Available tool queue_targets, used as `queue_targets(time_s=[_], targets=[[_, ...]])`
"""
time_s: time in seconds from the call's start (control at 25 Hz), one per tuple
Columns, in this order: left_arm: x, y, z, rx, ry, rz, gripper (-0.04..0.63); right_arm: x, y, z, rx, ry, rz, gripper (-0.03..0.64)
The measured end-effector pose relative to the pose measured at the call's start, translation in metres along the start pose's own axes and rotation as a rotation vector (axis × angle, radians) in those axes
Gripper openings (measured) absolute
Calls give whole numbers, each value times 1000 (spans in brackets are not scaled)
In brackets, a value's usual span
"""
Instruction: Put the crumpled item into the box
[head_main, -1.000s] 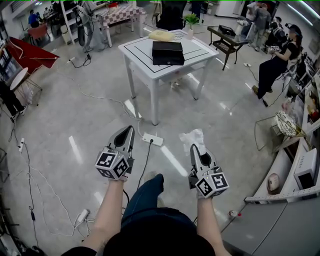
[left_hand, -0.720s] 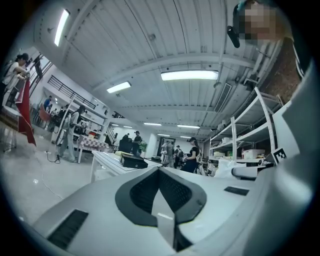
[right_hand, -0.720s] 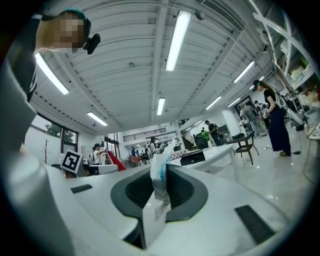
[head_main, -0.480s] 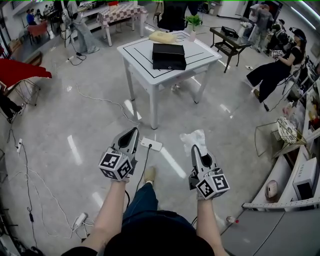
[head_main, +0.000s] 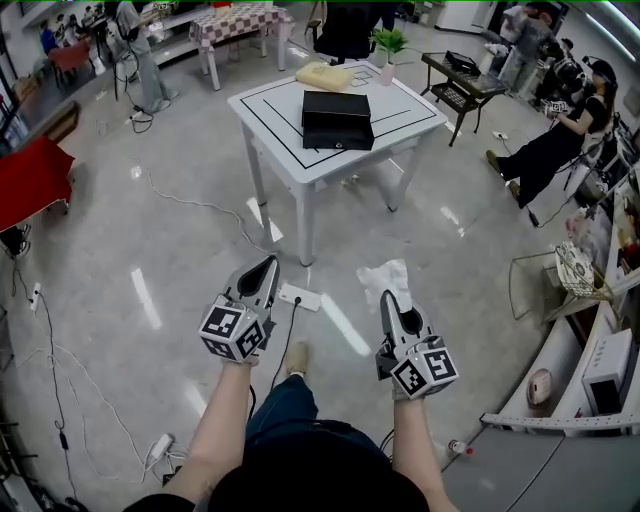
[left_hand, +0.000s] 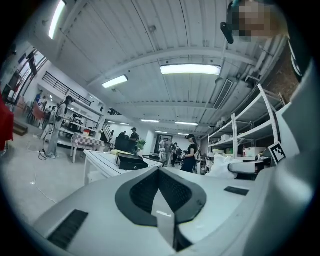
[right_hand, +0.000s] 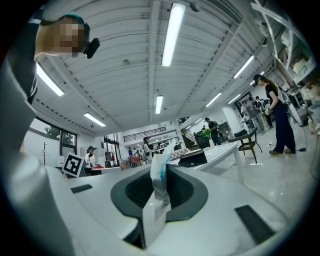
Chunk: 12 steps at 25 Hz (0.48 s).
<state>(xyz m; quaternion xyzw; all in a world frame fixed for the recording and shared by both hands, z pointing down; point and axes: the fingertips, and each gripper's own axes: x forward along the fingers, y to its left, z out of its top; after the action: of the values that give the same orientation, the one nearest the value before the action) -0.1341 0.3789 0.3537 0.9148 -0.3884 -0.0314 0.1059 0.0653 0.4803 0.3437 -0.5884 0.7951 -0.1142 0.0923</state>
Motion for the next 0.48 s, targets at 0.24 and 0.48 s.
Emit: queue_targets(time_s=[0.24,0.48], targets=[[47,29,13,-5,4,-12,2,44,-22,8,12,3,-18,49],[99,52,24,11,12,-53,2,92,-43,17,25,-9,-33,49]])
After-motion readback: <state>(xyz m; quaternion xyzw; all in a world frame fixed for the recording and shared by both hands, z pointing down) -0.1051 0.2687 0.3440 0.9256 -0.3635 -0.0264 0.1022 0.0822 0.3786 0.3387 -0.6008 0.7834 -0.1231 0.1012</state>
